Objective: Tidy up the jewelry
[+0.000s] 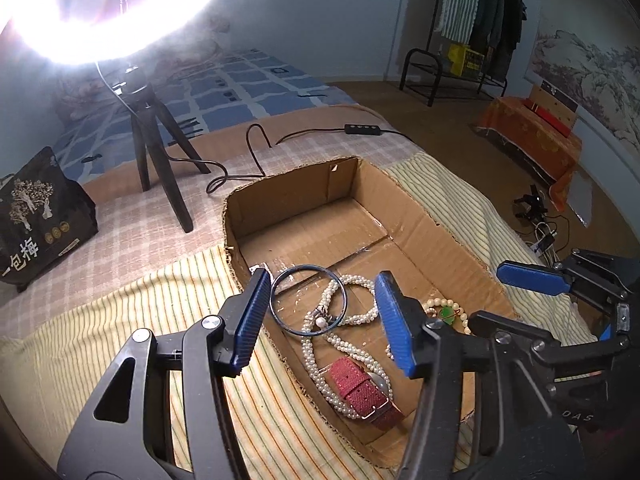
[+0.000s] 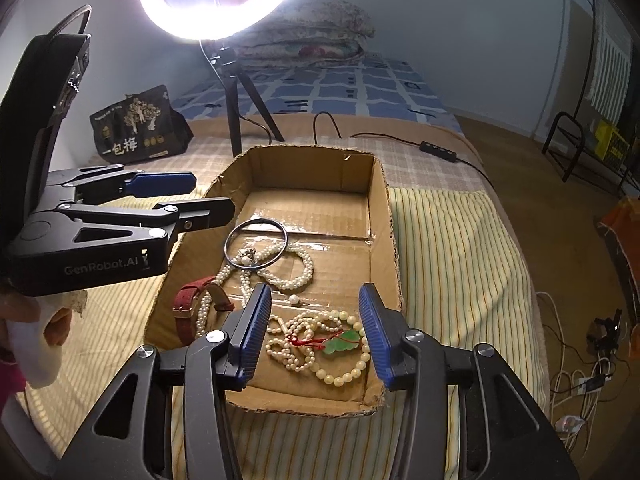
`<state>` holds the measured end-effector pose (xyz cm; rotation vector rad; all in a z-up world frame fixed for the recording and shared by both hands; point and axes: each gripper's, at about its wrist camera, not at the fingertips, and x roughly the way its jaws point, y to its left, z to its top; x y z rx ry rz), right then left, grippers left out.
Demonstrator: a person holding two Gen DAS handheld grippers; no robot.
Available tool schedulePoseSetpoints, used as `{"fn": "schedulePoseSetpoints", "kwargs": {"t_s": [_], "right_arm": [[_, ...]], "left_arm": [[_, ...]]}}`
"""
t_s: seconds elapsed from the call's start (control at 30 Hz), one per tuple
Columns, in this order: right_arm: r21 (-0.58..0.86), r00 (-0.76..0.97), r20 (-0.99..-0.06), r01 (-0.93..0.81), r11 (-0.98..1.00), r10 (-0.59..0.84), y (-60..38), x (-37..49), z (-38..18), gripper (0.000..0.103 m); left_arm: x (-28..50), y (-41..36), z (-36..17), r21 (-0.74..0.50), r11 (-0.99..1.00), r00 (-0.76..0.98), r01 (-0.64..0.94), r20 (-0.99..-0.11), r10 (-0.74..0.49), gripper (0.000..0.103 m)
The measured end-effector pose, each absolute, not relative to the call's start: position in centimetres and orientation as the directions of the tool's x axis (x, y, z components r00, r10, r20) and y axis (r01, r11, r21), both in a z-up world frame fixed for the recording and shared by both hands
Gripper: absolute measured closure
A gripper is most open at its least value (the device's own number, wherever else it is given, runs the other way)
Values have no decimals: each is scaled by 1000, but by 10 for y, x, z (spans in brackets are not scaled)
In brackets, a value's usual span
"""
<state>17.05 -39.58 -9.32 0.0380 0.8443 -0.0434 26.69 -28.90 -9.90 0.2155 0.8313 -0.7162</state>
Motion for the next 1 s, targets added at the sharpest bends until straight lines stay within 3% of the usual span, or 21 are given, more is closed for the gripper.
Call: {"fn": "schedulePoseSetpoints", "kwargs": {"t_s": [0.1,0.3,0.43,1.0], "right_arm": [[2,668,-743,63,998,-40,-393,166,-89,49],[1,678,-733,84,996,-56,-387,154,-76,44],[0,694,-716,103,995,-72,-381,142,-64,33],[-40,747,-648,166,985,-153,-354,88,-1,32]], "left_arm": [[263,-285,-94,-88,757,475,648,-730,-492,32],[253,-271,-75,-90,773,498,628,-716,-488,30],[244,-259,-60,-92,782,518,617,-700,-492,23],[176,-205,12,-64,800,597,596,-632,-495,22]]}}
